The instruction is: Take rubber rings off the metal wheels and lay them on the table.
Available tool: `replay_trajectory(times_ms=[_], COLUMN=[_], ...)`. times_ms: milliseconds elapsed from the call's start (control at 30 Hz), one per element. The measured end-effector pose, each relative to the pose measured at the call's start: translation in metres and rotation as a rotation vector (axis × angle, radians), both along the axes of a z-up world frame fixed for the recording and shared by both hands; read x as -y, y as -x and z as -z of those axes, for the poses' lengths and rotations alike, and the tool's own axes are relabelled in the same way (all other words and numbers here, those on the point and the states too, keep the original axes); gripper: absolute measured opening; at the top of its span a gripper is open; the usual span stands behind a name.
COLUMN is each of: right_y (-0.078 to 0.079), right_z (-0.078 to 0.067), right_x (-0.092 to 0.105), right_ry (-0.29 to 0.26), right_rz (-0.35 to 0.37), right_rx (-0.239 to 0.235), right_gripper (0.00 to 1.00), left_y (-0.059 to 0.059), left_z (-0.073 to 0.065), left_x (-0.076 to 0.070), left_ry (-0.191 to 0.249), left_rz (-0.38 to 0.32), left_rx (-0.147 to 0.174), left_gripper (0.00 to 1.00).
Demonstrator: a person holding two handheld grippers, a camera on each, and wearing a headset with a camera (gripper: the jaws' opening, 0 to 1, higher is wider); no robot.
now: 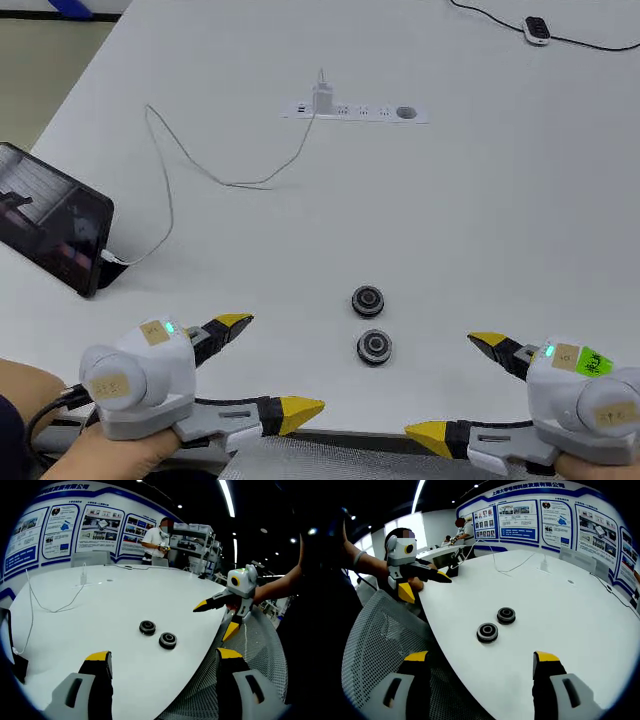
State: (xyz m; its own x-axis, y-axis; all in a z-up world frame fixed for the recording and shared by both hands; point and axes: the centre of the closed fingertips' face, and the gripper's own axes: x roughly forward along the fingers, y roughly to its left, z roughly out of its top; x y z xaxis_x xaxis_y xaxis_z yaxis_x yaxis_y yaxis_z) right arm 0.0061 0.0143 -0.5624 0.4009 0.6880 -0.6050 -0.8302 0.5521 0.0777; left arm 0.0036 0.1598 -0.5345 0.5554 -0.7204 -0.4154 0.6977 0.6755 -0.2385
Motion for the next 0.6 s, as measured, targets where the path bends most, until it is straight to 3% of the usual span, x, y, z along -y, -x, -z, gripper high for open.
replay_trajectory(times_ms=[600], right_y=[0.000], right_z=[0.015], right_x=[-0.009], right_ry=[0.003], right_rz=[-0.017], right_rx=[-0.061], right_gripper=[0.69], left_y=[-0.015], left_z=[0.006], left_x=[0.022], left_ry=[-0.026], left_rz=[0.058], left_rx=[-0.014], left_gripper=[0.73])
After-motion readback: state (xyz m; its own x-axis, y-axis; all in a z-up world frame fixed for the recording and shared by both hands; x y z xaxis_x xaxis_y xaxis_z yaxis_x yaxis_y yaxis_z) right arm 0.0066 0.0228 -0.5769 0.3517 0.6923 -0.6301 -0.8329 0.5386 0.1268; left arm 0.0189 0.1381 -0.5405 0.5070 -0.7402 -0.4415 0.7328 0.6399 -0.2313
